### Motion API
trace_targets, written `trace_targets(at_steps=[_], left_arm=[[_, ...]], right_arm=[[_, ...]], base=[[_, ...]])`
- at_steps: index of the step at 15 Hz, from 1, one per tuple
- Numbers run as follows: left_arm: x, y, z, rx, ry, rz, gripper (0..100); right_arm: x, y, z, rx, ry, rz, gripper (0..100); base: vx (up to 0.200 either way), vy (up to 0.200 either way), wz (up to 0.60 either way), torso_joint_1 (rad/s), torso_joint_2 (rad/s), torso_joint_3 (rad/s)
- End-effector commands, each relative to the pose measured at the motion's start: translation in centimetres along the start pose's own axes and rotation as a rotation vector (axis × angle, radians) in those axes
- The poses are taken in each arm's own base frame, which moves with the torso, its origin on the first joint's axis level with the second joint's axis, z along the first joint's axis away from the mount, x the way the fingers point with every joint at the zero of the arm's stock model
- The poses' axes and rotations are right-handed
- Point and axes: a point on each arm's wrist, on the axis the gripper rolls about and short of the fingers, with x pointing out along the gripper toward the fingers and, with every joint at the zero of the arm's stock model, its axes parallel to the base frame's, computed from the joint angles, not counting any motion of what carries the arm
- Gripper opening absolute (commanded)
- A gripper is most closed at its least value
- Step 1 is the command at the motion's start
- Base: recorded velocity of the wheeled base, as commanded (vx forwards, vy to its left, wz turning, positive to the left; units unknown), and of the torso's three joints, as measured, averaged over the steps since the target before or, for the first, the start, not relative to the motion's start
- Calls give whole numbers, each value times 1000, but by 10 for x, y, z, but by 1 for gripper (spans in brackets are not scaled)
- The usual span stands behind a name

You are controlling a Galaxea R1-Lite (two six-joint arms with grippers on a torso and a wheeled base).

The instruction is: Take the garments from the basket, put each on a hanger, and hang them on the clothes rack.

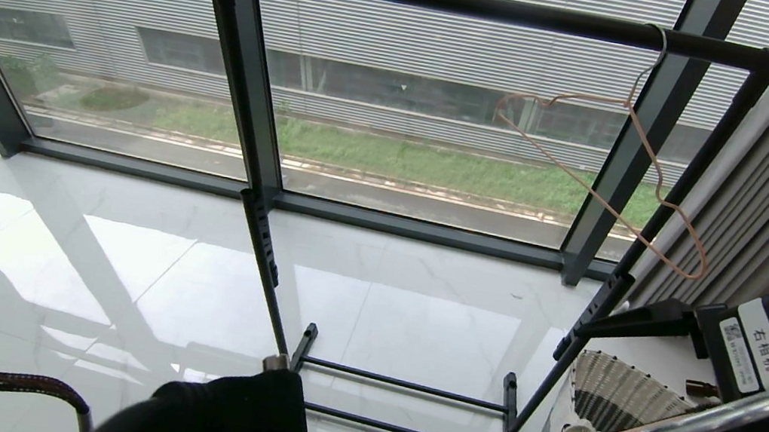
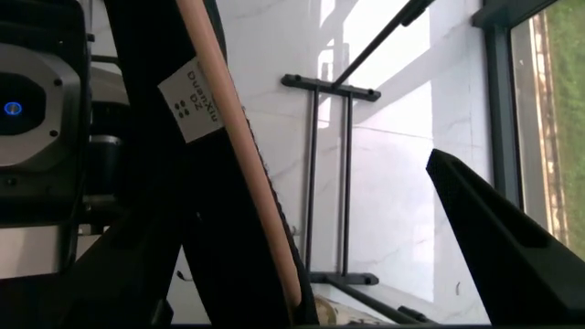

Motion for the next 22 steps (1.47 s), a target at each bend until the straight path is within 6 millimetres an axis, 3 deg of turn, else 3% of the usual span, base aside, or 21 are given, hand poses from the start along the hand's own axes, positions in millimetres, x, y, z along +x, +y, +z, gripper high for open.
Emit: trace_targets(at_steps=[1,2,12,13,19,22], left_arm=[[0,0,2,-1,-6,1,0],[0,-1,2,0,-8,-3,0],[-1,-2,3,5,-6,3,0],[0,-2,2,6,8,24,100],[-8,-2,1,5,2,37,100],[-22,0,-17,1,39,59,100]], right_arm=[[2,-2,-1,7,7,4,100],[2,-2,-2,10,9,-1,0],[-2,-5,-4,10,9,-29,0],[-2,-6,-3,-2,-2,-42,0],[-1,-23,-14,-109,-70,-228,0],[-8,-32,-21,-130,-79,-299,0]], base=[[0,0,0,0,0,0],[0,0,0,0,0,0],[0,0,0,0,0,0],[0,0,0,0,0,0],[0,0,0,0,0,0],[0,0,0,0,0,0]])
